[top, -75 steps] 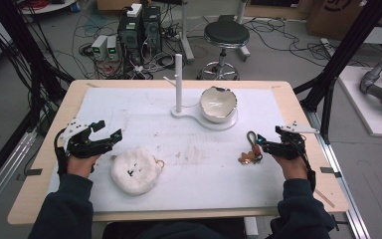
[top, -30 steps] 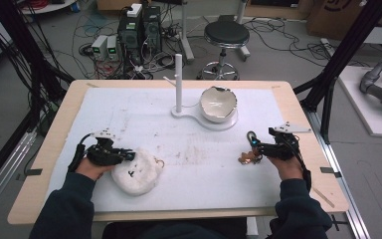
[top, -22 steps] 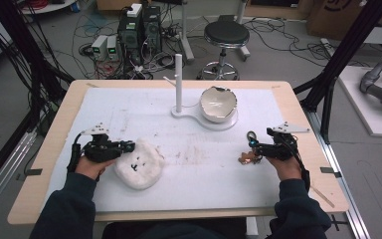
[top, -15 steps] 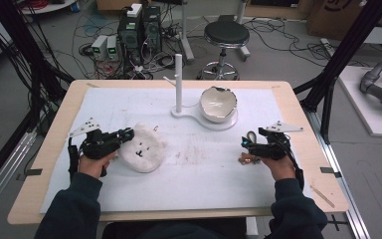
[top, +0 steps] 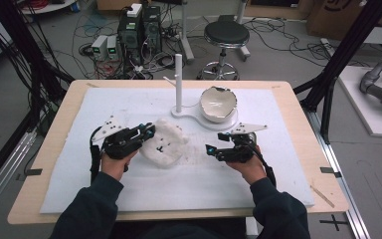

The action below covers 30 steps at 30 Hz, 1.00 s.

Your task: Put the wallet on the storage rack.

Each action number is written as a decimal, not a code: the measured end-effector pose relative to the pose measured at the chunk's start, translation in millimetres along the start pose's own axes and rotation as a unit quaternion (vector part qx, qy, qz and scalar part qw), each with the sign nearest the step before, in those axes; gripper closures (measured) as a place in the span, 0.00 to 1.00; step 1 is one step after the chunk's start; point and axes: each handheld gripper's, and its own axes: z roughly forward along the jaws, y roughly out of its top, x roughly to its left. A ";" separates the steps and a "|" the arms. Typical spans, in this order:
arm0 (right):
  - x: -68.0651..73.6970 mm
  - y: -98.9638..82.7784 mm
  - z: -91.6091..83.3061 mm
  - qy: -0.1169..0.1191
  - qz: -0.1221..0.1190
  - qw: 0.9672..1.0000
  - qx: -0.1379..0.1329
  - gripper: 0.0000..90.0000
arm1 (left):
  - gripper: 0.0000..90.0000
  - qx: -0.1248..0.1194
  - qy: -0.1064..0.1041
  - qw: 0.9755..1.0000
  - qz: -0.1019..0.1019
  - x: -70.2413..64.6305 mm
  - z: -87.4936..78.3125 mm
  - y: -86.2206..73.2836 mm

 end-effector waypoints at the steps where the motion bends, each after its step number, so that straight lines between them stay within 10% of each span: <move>1: 3.4 0.9 3.2 0.007 -0.003 1.000 0.001 0.32 | 0.88 -0.002 -0.004 1.000 0.003 -2.6 2.0 0.0; 12: 27.7 -1.4 37.7 0.101 -0.019 0.994 0.038 0.43 | 0.87 -0.035 -0.035 0.999 -0.005 -18.0 11.0 0.5; 14: 30.7 -1.6 41.6 0.129 -0.014 0.991 0.039 0.67 | 0.87 -0.028 -0.039 0.999 -0.004 -20.0 12.8 -1.7; 22: 13.7 5.4 16.5 0.089 0.003 0.996 -0.028 0.82 | 0.86 0.054 -0.038 0.998 -0.024 -10.5 18.4 -12.8; 30: 8.4 9.0 0.7 0.062 -0.009 0.995 -0.080 0.83 | 0.79 0.156 -0.074 0.985 0.009 -18.5 32.2 -22.2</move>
